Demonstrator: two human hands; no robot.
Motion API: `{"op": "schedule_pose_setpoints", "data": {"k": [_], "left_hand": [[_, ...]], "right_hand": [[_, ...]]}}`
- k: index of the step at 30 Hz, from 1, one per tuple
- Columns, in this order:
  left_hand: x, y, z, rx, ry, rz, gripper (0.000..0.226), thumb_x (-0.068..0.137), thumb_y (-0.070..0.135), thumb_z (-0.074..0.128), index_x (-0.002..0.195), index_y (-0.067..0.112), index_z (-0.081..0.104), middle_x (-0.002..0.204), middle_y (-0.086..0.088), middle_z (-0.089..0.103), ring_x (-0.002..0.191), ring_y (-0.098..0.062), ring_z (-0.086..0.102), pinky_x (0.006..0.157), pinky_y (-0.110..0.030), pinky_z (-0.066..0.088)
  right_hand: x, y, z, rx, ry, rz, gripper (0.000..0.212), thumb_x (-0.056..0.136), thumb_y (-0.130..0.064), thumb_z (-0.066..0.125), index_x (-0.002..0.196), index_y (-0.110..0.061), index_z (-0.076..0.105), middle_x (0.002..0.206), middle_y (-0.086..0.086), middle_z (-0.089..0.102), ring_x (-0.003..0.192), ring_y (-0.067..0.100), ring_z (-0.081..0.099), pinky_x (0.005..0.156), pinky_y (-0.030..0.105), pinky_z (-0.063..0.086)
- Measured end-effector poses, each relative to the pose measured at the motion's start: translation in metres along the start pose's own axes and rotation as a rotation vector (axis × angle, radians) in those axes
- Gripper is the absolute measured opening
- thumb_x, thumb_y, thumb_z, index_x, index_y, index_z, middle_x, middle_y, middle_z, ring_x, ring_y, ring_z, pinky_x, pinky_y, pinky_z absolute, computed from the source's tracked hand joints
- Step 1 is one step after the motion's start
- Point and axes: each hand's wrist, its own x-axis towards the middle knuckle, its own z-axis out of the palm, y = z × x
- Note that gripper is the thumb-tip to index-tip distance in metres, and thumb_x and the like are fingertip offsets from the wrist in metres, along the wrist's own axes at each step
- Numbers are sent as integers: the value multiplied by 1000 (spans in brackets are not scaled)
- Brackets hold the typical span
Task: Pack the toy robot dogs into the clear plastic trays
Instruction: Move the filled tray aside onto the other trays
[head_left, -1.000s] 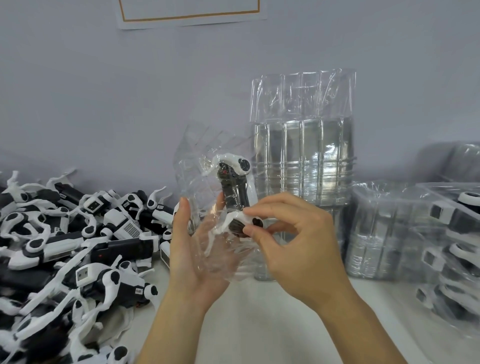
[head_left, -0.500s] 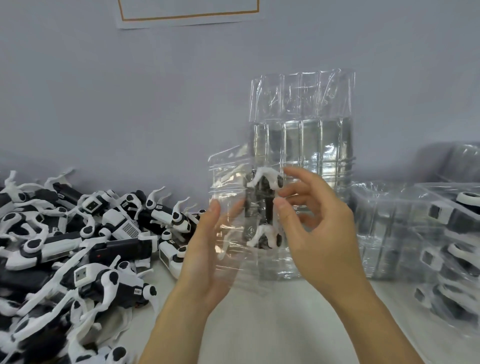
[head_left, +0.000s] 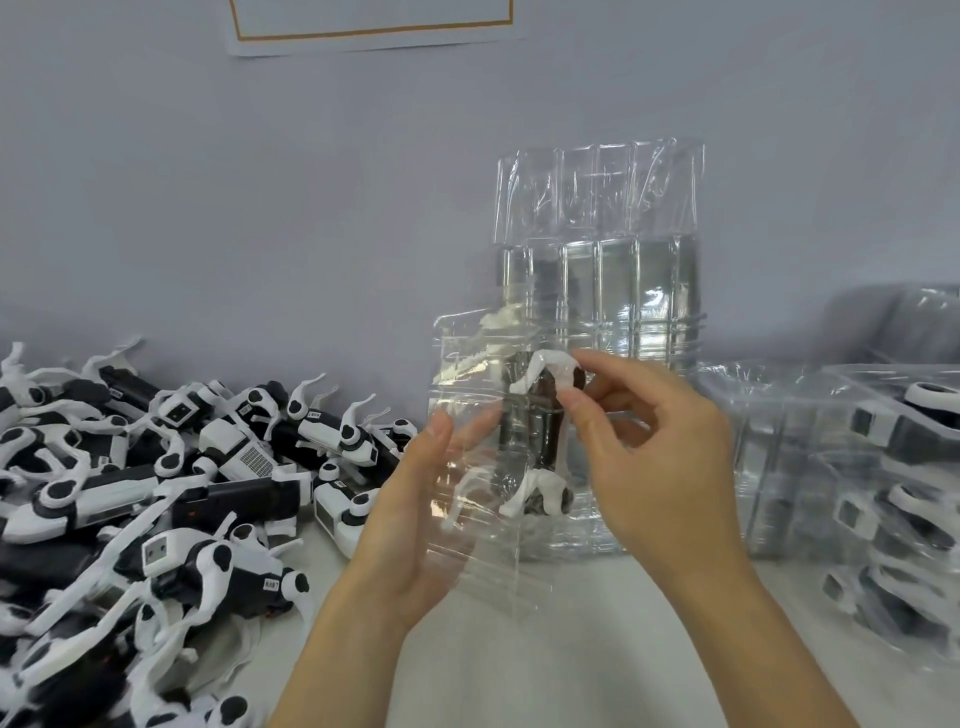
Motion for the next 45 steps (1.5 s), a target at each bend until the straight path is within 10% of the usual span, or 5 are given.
{"op": "schedule_pose_setpoints", "data": {"k": [10,17,22,27,45], "left_hand": [[-2,1,4,57,74,39,70,61,64,80,119,25,75,134,-14,64,135,-46,47,114,-61,35],[-5,8,9,276,-64,155,40,71,55,74,104,32,80,108,4,77,93,-10,74,76,-24,59],[0,8,13,631,-77,255,49,73,51,72,118,30,72,125,1,70,121,-18,63,109,-47,44],[-3,7,21,1028,-32,264,66,48,74,74,110,55,64,122,25,61,120,10,50,97,-19,40],[8,-73,45,1529,-399,155,90,55,80,75,136,58,44,152,37,16,144,12,-5,121,-37,-6]], "right_hand": [[0,-1,-1,29,-12,47,26,87,-17,76,108,-32,73,84,-15,67,82,9,66,74,20,56],[6,-4,-17,0,-123,159,31,92,-10,68,99,-40,73,85,-16,69,82,3,66,67,10,50],[21,2,-48,-20,-114,534,37,97,-1,47,101,-28,71,81,-10,75,75,6,71,76,30,57],[25,-9,-72,114,-256,839,36,102,-54,38,106,-32,67,82,-1,76,71,11,72,67,34,55],[16,5,-71,-173,-422,662,35,100,-62,27,115,-48,55,99,-32,52,94,-9,50,77,20,37]]}}
